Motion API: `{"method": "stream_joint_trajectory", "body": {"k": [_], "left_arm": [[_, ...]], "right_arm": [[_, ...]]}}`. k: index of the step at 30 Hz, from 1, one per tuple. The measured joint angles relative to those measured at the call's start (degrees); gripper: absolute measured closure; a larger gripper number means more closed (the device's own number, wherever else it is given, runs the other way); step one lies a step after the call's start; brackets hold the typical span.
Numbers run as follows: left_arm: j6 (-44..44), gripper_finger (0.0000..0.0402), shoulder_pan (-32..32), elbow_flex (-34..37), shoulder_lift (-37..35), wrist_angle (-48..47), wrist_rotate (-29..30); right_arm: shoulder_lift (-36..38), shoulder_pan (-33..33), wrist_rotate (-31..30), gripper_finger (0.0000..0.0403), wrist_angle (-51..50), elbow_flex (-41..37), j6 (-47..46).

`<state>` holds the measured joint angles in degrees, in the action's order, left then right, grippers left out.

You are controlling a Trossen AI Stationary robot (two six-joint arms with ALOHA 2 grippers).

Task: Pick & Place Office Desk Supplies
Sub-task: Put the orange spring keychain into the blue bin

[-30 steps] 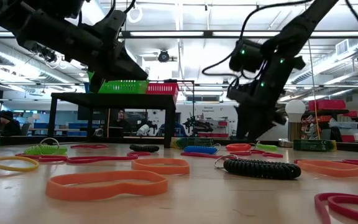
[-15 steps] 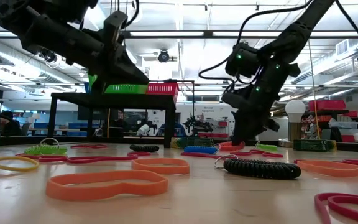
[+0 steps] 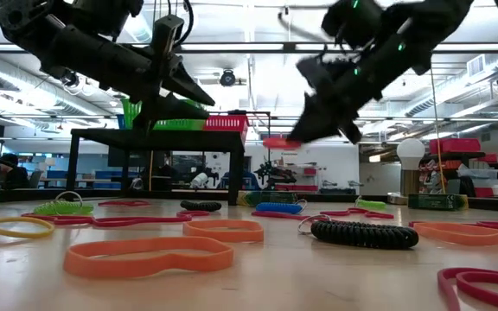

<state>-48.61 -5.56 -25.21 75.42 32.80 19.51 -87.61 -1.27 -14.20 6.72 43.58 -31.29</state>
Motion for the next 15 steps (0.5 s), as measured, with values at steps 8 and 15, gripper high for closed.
{"method": "stream_joint_trajectory", "body": {"k": [8, 15], "left_arm": [[-0.30, 0.0243, -0.06, -0.95, 3.55, 5.03, -1.80], [2.51, 0.0218, -0.02, -6.90, 10.18, 5.06, -3.76]], "right_arm": [[-0.49, 6.36, -10.92, 0.0372, 7.22, 0.04, 2.23], [-0.49, 6.88, -10.37, 0.0371, 10.60, 0.04, 5.07]]}}
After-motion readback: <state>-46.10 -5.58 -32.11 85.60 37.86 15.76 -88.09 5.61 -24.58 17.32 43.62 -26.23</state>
